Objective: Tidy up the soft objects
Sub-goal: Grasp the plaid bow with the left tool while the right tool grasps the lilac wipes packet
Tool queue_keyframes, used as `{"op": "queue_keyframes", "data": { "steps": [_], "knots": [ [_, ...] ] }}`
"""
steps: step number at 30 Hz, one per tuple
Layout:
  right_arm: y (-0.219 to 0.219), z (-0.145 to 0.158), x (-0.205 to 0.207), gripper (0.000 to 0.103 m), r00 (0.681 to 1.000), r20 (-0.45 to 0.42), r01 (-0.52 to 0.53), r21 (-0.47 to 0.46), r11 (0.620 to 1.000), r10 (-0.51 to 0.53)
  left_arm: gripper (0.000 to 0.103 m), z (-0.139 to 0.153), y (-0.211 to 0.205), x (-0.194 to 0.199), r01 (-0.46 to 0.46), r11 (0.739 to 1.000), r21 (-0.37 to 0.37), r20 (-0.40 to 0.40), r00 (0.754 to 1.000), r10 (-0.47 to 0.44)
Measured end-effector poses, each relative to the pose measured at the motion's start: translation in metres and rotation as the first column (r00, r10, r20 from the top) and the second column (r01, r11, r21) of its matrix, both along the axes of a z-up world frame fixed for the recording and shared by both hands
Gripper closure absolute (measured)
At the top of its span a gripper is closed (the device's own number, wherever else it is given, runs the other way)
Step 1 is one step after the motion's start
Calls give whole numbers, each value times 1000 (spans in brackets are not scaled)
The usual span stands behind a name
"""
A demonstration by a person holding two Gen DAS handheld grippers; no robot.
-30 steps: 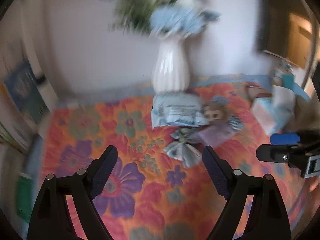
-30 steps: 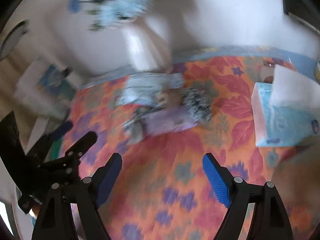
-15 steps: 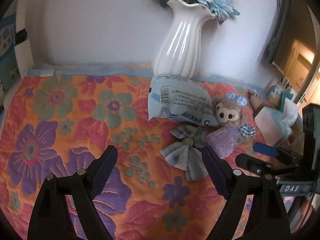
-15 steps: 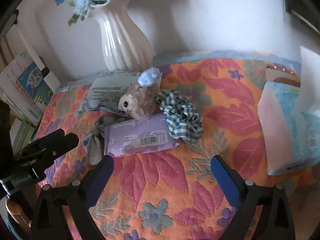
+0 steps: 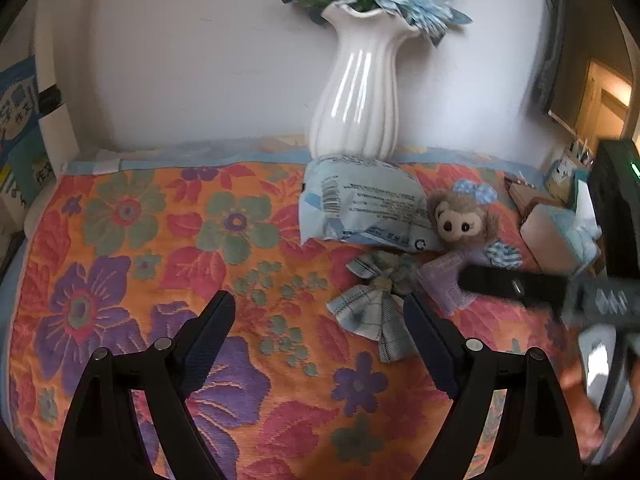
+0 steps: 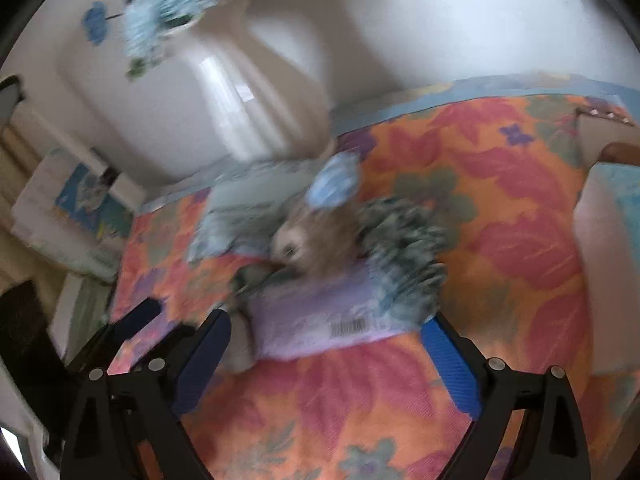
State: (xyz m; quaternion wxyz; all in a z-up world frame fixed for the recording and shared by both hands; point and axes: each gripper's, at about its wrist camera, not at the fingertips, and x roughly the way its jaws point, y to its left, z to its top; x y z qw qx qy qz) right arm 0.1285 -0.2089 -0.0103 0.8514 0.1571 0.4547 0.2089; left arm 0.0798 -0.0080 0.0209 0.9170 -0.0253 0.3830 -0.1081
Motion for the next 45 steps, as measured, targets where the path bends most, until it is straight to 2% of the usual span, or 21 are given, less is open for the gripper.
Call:
{"op": "queue_keyframes", "data": {
  "steps": [3,4,5,8,9,10,13,16,18,21,23,29,34,36,37,38,39,40,41,43,45],
  "knots": [
    [5,3,-22,8,993,-1,-115,64,991,116,18,-1,7,2,-24,999,-25,-7,1000,24],
    [7,4,-31,9,989,8,-148,61,987,148,18,-1,10,1,-29,999,-31,-10,1000,29],
    [9,7,-38,9,987,22,-158,27,987,157,18,-1,13,2,-36,999,-41,-14,999,36],
    [18,19,-51,10,983,102,-133,-172,976,152,18,-2,17,5,-50,997,-60,-30,998,49],
    [23,24,-51,12,978,134,-127,-240,963,163,18,-3,18,6,-53,997,-64,-35,998,51],
    [28,27,-49,18,973,148,-130,-283,950,178,18,-3,20,5,-58,996,-69,-38,998,55],
    [46,24,-31,27,959,136,-183,-373,910,249,18,-3,25,6,-67,994,-90,-41,997,64],
    [57,13,-9,27,945,146,-205,-431,879,293,18,-6,27,7,-61,992,-111,-53,997,55],
    [58,3,4,27,949,107,-228,-415,881,296,18,-6,27,7,-51,992,-118,-53,998,45],
    [57,-3,2,42,949,102,-240,-378,894,298,18,-6,26,6,-41,993,-111,-52,998,36],
    [55,-2,-8,63,948,103,-241,-383,891,301,18,-7,21,7,-33,995,-99,-51,998,28],
    [13,-4,-38,64,985,74,-115,-371,921,153,18,-6,6,3,3,999,-45,-35,999,-5],
    [-7,-9,-55,64,986,126,-56,-368,928,109,19,-7,-27,6,63,994,85,-64,996,-58],
    [-6,-9,-53,64,986,127,-54,-374,926,108,27,-5,-44,8,89,987,134,-70,994,-80],
    [-4,-10,-52,64,986,130,-53,-375,925,109,36,-6,-53,12,101,981,166,-80,993,-89],
    [-5,-10,-52,64,985,133,-52,-372,927,109,50,-9,-59,17,110,976,188,-93,991,-94],
    [-5,-10,-52,64,985,134,-52,-368,928,109,53,-13,-63,22,112,974,199,-106,990,-92],
    [-7,-9,-53,64,985,138,-52,-362,931,108,69,-19,-64,29,115,976,186,-125,988,-92],
    [-8,-9,-54,64,984,142,-52,-354,934,108,83,-18,-63,30,111,980,164,-104,990,-94],
    [-11,-9,-57,64,983,147,-54,-343,938,110,86,-16,-62,29,125,981,146,-99,989,-112],
    [-11,-8,-59,65,982,153,-56,-337,940,113,86,-14,-62,20,128,979,158,-91,989,-115]
  ]
}}
